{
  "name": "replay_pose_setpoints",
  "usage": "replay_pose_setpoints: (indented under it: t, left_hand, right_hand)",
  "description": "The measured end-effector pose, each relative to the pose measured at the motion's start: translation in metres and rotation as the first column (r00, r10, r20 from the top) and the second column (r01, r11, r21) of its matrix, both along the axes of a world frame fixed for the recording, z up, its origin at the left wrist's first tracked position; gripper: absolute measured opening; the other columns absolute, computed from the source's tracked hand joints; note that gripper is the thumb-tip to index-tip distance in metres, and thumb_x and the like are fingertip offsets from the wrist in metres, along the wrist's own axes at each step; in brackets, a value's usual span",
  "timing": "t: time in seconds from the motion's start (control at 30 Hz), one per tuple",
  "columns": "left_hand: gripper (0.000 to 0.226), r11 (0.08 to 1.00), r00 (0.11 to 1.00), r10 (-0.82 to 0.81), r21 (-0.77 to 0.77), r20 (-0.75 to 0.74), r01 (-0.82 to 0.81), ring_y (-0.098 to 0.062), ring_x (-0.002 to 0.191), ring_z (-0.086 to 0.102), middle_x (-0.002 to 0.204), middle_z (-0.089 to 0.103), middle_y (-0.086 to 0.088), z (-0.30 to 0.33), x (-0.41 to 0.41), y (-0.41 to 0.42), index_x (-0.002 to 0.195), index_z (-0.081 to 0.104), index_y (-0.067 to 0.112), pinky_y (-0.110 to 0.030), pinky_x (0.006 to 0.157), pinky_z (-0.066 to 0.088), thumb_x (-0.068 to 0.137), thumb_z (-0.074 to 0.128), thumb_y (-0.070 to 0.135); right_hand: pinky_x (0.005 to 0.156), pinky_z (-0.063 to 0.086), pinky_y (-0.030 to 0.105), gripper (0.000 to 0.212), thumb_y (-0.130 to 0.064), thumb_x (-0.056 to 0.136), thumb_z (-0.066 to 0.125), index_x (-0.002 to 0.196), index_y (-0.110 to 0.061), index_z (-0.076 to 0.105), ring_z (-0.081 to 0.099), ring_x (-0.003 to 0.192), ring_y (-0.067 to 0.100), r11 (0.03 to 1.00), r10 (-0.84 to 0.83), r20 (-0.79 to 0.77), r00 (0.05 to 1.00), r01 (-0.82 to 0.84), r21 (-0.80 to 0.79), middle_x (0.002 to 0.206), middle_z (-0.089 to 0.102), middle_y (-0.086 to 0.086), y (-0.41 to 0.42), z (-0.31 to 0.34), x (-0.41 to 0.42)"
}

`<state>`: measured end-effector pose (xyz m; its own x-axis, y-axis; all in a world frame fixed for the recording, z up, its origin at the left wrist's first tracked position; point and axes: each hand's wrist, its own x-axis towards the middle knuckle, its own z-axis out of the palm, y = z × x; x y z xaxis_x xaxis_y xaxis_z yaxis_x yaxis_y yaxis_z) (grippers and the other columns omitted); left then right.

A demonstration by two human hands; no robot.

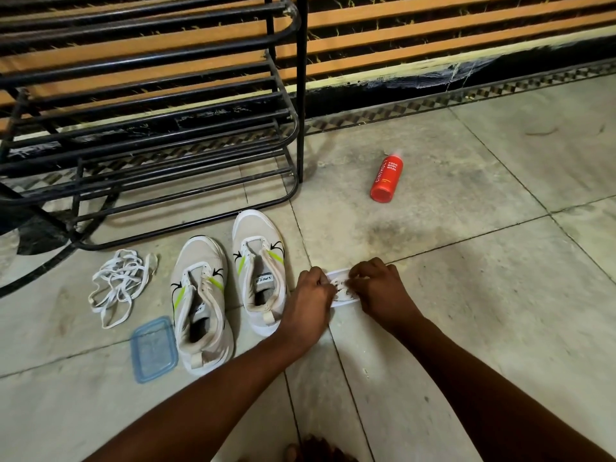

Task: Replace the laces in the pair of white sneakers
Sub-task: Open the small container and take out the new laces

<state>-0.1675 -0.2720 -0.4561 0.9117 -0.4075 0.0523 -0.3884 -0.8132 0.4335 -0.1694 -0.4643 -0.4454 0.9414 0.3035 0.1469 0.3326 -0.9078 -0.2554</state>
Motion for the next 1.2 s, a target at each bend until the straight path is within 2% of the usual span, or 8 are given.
replay_pose_setpoints:
  t: [0.13, 0.3, 0.53, 0.67, 0.77, 0.9, 1.07, 1.2]
  left_hand:
    - [0.014, 0.995, 0.998, 0.042, -0.092, -0.051, -0.046, -0.024, 0.101, 0.059, 0.105, 0.062, 0.000, -0.001, -0.001, -0.001, 0.096, 0.076, 0.016, -0.043, 0.082, 0.055, 0.088, 0.065, 0.012]
    - [0.017, 0.998, 0.998, 0.025, -0.054, -0.061, -0.028, -0.022, 0.087, 0.066, 0.102, 0.061, -0.001, 0.006, 0.002, -0.006, 0.094, 0.074, 0.012, -0.042, 0.074, 0.057, 0.087, 0.060, 0.004]
    - [0.013, 0.997, 0.996, 0.039, 0.066, -0.083, -0.034, -0.029, 0.093, 0.064, 0.102, 0.058, -0.004, 0.022, 0.005, -0.015, 0.093, 0.064, 0.014, -0.040, 0.069, 0.049, 0.089, 0.056, 0.004]
    - [0.015, 0.993, 0.996, 0.074, 0.096, -0.059, -0.068, -0.029, 0.089, 0.066, 0.098, 0.063, -0.002, 0.028, 0.009, -0.017, 0.089, 0.066, 0.017, -0.040, 0.068, 0.048, 0.085, 0.059, 0.005]
    - [0.016, 0.995, 0.998, 0.032, 0.096, -0.052, -0.027, -0.026, 0.092, 0.068, 0.105, 0.066, -0.001, 0.023, 0.008, -0.013, 0.092, 0.071, 0.017, -0.038, 0.073, 0.050, 0.089, 0.059, 0.007]
    - [0.013, 0.996, 0.999, -0.038, 0.081, -0.005, 0.039, -0.020, 0.098, 0.064, 0.107, 0.067, 0.004, 0.012, 0.007, -0.007, 0.096, 0.078, 0.018, -0.030, 0.071, 0.047, 0.087, 0.071, 0.012]
    - [0.011, 0.993, 0.998, -0.056, 0.108, 0.029, 0.053, -0.023, 0.096, 0.063, 0.105, 0.063, 0.004, 0.013, 0.010, -0.006, 0.091, 0.076, 0.020, -0.040, 0.076, 0.052, 0.082, 0.072, 0.017]
    - [0.023, 0.980, 0.999, -0.049, 0.193, 0.009, 0.046, -0.027, 0.096, 0.066, 0.109, 0.062, -0.002, 0.028, 0.006, -0.016, 0.102, 0.073, 0.020, -0.039, 0.079, 0.046, 0.083, 0.065, 0.009]
  right_hand:
    - [0.062, 0.025, 0.030, 0.019, -0.007, 0.057, 0.069, 0.062, -0.024, 0.071, 0.058, 0.065, 0.025, 0.992, 0.034, -0.051, 0.998, -0.040, -0.122, 0.067, 0.053, -0.005, 0.009, 0.004, 0.010]
    - [0.053, 0.037, 0.028, 0.021, -0.001, 0.048, 0.064, 0.055, -0.020, 0.066, 0.058, 0.056, 0.027, 0.989, 0.063, -0.122, 0.991, -0.078, -0.122, 0.059, 0.053, -0.001, 0.014, 0.008, 0.014]
    - [0.061, 0.048, 0.031, 0.034, -0.006, 0.067, 0.056, 0.091, -0.016, 0.078, 0.064, 0.072, 0.028, 0.996, 0.073, -0.164, 0.984, -0.081, -0.041, 0.075, 0.069, 0.004, 0.004, 0.013, 0.004]
    - [0.058, 0.038, 0.029, 0.023, -0.013, 0.068, 0.054, 0.074, -0.021, 0.074, 0.064, 0.066, 0.027, 0.992, 0.065, -0.161, 0.985, -0.081, -0.095, 0.066, 0.065, -0.001, 0.005, 0.014, 0.004]
    - [0.061, 0.032, 0.030, 0.017, -0.008, 0.056, 0.070, 0.057, -0.024, 0.065, 0.063, 0.063, 0.024, 0.988, 0.026, -0.112, 0.993, -0.043, -0.149, 0.062, 0.061, -0.006, 0.010, 0.012, 0.006]
    - [0.067, 0.028, 0.033, 0.025, -0.009, 0.049, 0.081, 0.061, -0.029, 0.071, 0.062, 0.074, 0.019, 0.968, -0.023, -0.095, 0.995, -0.001, -0.249, 0.064, 0.062, -0.011, 0.015, 0.005, 0.006]
    - [0.062, 0.039, 0.032, 0.026, -0.006, 0.045, 0.076, 0.059, -0.026, 0.069, 0.061, 0.069, 0.021, 0.963, -0.002, -0.126, 0.992, -0.032, -0.266, 0.060, 0.060, -0.008, 0.016, 0.006, 0.010]
    - [0.071, 0.041, 0.033, 0.029, -0.003, 0.067, 0.064, 0.082, -0.025, 0.076, 0.066, 0.083, 0.026, 0.958, 0.016, -0.248, 0.969, -0.085, -0.273, 0.077, 0.069, 0.000, 0.014, 0.015, 0.015]
